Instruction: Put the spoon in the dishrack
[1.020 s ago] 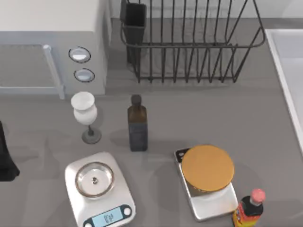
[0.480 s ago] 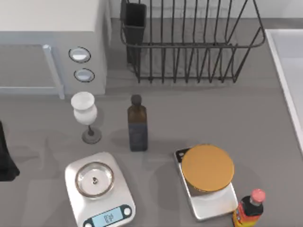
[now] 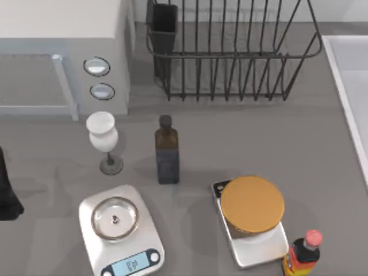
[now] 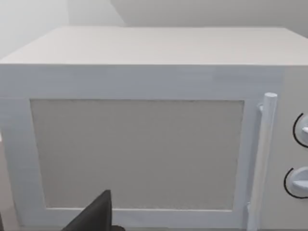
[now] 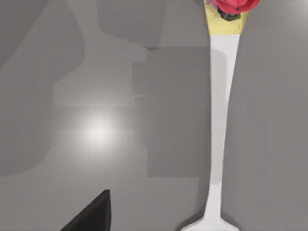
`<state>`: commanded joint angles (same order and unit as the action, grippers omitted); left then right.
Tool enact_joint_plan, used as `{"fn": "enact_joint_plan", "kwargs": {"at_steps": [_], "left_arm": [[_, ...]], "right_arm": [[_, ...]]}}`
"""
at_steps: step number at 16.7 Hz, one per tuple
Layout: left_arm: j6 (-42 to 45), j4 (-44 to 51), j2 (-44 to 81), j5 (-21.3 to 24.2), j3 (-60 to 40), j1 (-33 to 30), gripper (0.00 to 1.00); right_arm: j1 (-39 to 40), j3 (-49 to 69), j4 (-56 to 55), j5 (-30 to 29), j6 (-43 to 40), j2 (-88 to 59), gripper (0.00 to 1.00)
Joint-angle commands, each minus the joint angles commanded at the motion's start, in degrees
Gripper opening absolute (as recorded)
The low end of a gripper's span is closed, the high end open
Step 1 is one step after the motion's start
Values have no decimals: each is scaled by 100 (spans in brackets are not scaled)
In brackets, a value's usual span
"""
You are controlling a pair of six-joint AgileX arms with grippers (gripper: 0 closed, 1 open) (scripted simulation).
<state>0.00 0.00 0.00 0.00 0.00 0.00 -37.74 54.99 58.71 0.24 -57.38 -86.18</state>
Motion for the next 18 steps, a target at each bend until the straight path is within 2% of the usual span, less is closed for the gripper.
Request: {"fn": "enact_joint_plan", "kwargs": {"at_steps": [9, 15, 18], "left_arm": [[0, 0, 0, 0, 0, 0, 100], [0, 0, 0, 0, 0, 0, 100], [0, 0, 0, 0, 0, 0, 100]], "right_arm": [[6, -1164, -2261, 2, 34, -1057, 100], [7, -1289, -2469, 1, 36, -1172, 100], [7, -1289, -2469, 1, 36, -1172, 77]]}}
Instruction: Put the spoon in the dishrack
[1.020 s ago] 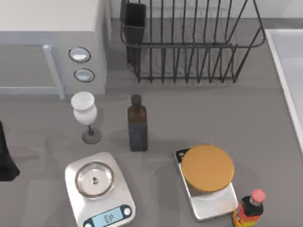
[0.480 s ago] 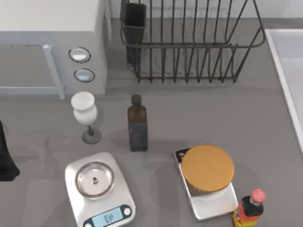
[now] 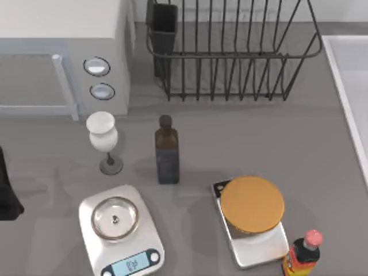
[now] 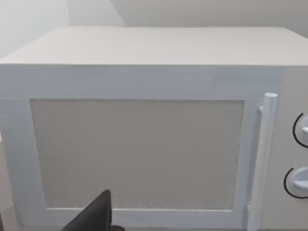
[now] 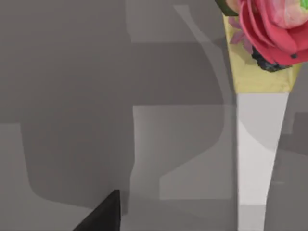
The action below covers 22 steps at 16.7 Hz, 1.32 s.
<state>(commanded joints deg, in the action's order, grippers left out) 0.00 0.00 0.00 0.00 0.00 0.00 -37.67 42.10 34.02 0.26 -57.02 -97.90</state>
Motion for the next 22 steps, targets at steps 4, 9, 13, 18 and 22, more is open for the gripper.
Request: {"fn": "enact_joint_plan", "kwargs": {"at_steps": [4, 9, 13, 18, 22], "left_arm": [[0, 0, 0, 0, 0, 0, 100], [0, 0, 0, 0, 0, 0, 100], [0, 0, 0, 0, 0, 0, 100], [0, 0, 0, 0, 0, 0, 100], [0, 0, 0, 0, 0, 0, 100]], "right_arm": [[0, 0, 0, 0, 0, 0, 47], [0, 0, 0, 0, 0, 0, 10], [0, 0, 0, 0, 0, 0, 0], [0, 0, 0, 0, 0, 0, 0], [-9, 396, 735, 81, 111, 406, 0]]}}
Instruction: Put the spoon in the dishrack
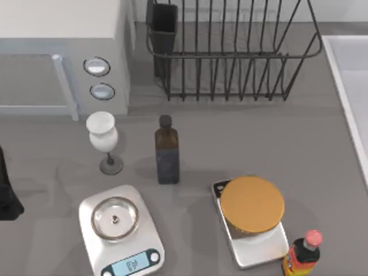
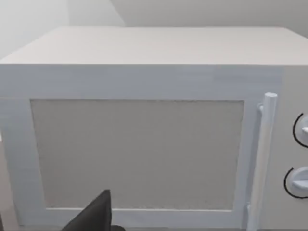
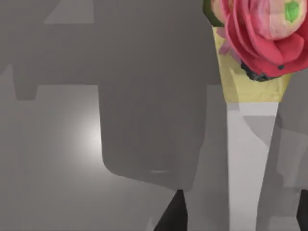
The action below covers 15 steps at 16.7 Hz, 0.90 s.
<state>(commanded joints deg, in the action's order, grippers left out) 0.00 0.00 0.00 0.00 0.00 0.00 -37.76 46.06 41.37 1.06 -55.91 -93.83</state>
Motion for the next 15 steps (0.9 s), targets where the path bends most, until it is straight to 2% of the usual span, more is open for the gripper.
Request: {"fn": "enact_joint_plan", "kwargs": {"at_steps": [3, 10, 15], "left_arm": [[0, 0, 0, 0, 0, 0, 100], [0, 0, 0, 0, 0, 0, 100], [0, 0, 0, 0, 0, 0, 100]], "right_arm": [[-26, 691, 767, -1, -58, 102, 0], [-55, 2818, 3715, 0, -97, 629, 0], [-42, 3615, 4572, 1, -47, 943, 0]]}}
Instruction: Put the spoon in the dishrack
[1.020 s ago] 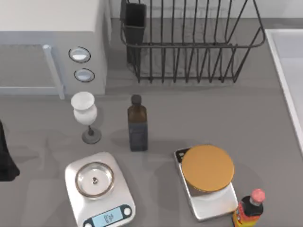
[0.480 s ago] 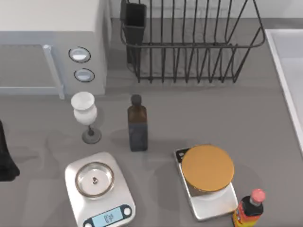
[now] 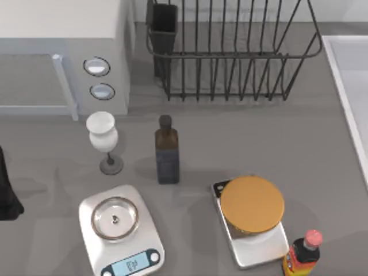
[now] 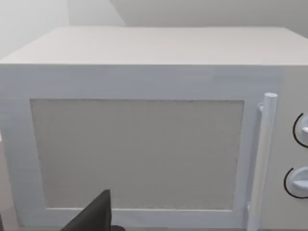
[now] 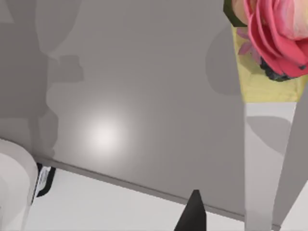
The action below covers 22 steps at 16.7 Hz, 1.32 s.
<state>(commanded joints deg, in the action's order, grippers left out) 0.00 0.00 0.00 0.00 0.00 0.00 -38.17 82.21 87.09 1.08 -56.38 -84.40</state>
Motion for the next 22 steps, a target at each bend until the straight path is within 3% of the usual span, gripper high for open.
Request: {"fn": "enact_joint_plan", "kwargs": {"at_steps": [6, 10, 14, 22], "left_arm": [[0, 0, 0, 0, 0, 0, 100], [0, 0, 0, 0, 0, 0, 100], [0, 0, 0, 0, 0, 0, 100], [0, 0, 0, 0, 0, 0, 100]], "right_arm": [[72, -1, -66, -51, 54, -19, 0], [900, 135, -808, -681, 577, -62, 0], [2680, 227, -2293, -1786, 1552, -174, 0], [7375, 146, -6214, -4449, 4199, -151, 0]]}}
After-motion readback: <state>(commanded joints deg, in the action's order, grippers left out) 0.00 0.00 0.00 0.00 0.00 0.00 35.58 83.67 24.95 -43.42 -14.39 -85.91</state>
